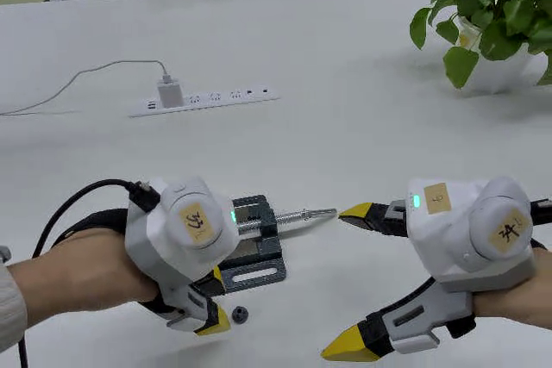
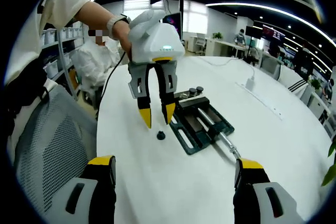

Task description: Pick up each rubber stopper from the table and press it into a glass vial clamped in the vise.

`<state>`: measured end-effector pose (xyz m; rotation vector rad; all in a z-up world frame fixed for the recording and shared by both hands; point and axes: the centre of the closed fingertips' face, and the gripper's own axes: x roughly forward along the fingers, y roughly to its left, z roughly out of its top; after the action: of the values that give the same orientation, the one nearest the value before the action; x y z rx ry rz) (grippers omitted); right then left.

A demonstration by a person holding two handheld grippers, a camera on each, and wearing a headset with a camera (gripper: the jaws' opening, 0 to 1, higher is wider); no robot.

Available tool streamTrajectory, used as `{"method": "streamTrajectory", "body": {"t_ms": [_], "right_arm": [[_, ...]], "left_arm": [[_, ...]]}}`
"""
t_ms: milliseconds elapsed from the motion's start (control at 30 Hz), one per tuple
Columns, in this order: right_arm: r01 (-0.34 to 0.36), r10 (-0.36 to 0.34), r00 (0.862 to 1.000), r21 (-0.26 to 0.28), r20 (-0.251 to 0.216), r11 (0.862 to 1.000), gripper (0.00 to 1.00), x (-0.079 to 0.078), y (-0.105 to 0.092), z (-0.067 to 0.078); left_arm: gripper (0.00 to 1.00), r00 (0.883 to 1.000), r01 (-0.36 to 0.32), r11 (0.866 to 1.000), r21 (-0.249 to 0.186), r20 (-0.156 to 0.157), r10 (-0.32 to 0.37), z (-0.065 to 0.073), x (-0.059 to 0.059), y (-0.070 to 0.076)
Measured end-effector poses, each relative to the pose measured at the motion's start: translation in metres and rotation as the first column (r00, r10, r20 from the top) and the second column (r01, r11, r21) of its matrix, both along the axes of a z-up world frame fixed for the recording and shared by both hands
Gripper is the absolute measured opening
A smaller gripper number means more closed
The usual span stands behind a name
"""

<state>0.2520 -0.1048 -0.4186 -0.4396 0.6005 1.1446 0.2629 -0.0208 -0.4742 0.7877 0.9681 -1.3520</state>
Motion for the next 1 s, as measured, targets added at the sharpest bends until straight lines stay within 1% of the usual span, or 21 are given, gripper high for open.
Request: {"method": "streamTrajectory", "body": {"t_ms": [133,200,300,433,567,633,767,800,1000], "right_arm": [[0.005,-0.005,1.0,0.002,-0.007,1.0,0.93,-0.003,-0.001,-0.002],[0.005,-0.005,1.0,0.004,-0.012,1.0,0.92,-0.004,-0.001,-0.002],[0.008,-0.008,1.0,0.004,-0.015,1.0,0.91,-0.006,-0.002,-0.003],[0.016,-0.016,1.0,0.004,-0.017,1.0,0.91,-0.006,-0.004,-0.003],[0.026,-0.026,0.999,0.011,-0.02,1.0,0.9,-0.007,-0.005,-0.003],[0.028,-0.028,0.999,0.014,-0.024,1.0,0.9,-0.008,-0.005,-0.004],[0.032,-0.032,0.999,0.014,-0.027,0.999,0.89,-0.009,-0.006,-0.005],[0.035,-0.034,0.999,0.016,-0.028,0.999,0.89,-0.01,-0.006,-0.005],[0.043,-0.043,0.999,0.019,-0.029,0.999,0.89,-0.009,-0.008,-0.004]], "left_arm": [[0.13,1.0,0.013,1.0,0.019,-0.018,-0.012,-0.002,0.0,-0.006],[0.12,0.999,0.03,0.999,0.032,-0.027,-0.029,-0.003,-0.001,-0.007],[0.1,0.999,0.038,0.998,0.045,-0.037,-0.037,-0.005,-0.002,-0.008],[0.08,0.998,0.052,0.997,0.055,-0.035,-0.051,-0.007,-0.002,-0.01],[0.07,0.998,0.061,0.995,0.076,-0.034,-0.058,-0.011,-0.002,-0.011],[0.07,0.997,0.062,0.995,0.078,-0.038,-0.059,-0.01,-0.002,-0.011],[0.07,0.997,0.07,0.994,0.08,-0.035,-0.068,-0.01,-0.002,-0.014],[0.07,0.997,0.072,0.993,0.09,-0.038,-0.069,-0.011,-0.002,-0.013],[0.06,0.997,0.074,0.992,0.103,-0.045,-0.07,-0.013,-0.002,-0.012]]}}
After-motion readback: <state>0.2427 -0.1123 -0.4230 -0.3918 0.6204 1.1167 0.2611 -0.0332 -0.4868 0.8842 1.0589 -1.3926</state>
